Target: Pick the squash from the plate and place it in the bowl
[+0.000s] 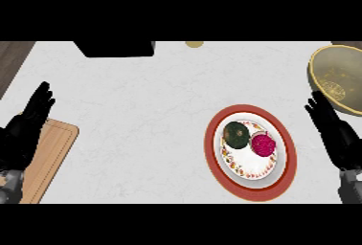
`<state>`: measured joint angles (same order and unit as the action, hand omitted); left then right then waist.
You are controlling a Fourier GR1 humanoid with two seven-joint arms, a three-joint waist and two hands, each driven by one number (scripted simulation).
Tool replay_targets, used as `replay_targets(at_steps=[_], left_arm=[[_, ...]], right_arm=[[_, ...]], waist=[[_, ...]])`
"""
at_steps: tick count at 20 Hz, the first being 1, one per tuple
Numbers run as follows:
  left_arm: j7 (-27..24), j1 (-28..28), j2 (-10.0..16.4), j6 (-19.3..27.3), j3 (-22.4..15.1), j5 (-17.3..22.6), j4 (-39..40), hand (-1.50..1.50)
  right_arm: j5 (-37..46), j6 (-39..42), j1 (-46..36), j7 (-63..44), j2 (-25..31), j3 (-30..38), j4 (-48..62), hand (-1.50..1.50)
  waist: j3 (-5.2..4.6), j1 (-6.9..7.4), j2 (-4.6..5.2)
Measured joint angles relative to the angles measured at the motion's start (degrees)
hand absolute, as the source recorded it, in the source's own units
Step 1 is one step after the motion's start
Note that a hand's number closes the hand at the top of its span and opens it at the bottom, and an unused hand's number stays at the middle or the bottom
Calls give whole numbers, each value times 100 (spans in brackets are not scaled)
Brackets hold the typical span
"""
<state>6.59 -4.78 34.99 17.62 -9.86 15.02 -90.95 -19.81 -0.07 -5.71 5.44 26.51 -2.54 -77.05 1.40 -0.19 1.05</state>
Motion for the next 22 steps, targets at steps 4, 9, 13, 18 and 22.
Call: replay_targets(at_steps=[4,9,13,18,22], left_arm=[[-28,-141,-37,19,29,-67,51,0],[-62,-252,-194,103,60,-30,69,0],[-205,-206,-302,50,199,39,185,0],[-148,-335,-506,-2,265,-56,297,0],[-207,-318,-681,-164,422,-211,375,0]], right_arm=[[-2,640,-590,437,139,-147,-421,150],[1271,868,-1185,823,1098,-429,-887,-150],[2171,111,-395,1435,1010,-553,-1019,-150],[2821,-116,395,2483,1032,-577,-1045,-150],[3056,14,651,2298,1046,-348,-1425,-150]], waist=[[-84,77,-67],[-183,87,-137],[-156,-19,-124],[-142,-31,-113],[-142,-16,-112]])
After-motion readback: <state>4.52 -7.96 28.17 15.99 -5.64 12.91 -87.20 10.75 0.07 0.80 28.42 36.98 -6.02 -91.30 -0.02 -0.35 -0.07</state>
